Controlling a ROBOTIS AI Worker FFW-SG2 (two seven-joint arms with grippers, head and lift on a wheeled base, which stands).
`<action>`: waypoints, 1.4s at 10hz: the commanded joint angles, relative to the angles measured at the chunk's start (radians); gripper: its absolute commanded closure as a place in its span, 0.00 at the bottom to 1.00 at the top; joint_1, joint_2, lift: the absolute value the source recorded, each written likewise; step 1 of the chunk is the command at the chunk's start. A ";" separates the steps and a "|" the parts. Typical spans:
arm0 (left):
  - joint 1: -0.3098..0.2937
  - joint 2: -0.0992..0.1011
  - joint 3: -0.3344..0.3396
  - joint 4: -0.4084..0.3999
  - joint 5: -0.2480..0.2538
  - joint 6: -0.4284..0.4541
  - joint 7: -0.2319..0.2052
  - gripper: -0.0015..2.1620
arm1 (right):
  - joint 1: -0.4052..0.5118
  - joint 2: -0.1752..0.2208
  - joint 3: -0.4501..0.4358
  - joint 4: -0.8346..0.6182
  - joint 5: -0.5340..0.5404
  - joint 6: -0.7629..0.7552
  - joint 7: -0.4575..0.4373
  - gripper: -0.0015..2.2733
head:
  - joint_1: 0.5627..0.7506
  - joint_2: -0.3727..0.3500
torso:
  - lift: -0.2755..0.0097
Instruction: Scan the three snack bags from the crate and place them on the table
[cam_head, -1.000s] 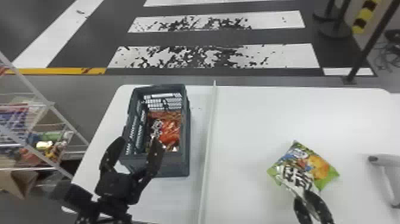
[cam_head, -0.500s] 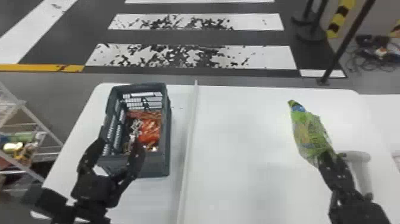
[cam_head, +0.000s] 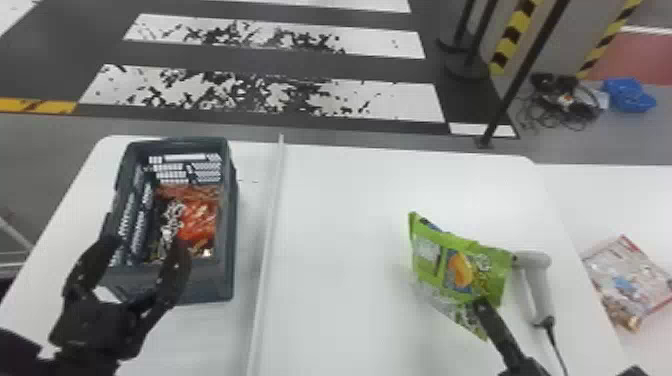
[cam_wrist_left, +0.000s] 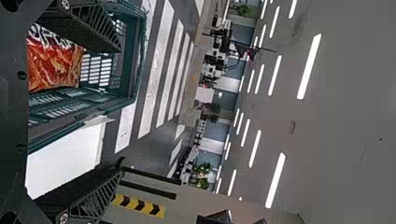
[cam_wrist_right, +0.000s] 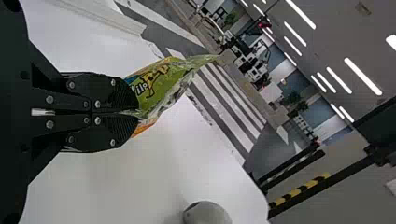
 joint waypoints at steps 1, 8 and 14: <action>-0.016 0.000 -0.007 0.014 -0.001 0.000 -0.001 0.04 | 0.005 0.020 -0.039 -0.014 -0.125 0.112 0.004 0.98 | 0.70 0.41 | 0.84; -0.048 0.004 -0.031 0.049 -0.004 0.000 -0.002 0.04 | 0.038 0.057 -0.050 -0.067 -0.074 0.149 -0.248 0.00 | 0.70 0.35 | 0.84; -0.025 0.001 -0.039 0.049 -0.010 -0.034 -0.002 0.04 | 0.120 0.055 -0.045 -0.148 -0.097 0.305 -0.191 0.03 | 0.70 0.36 | 0.84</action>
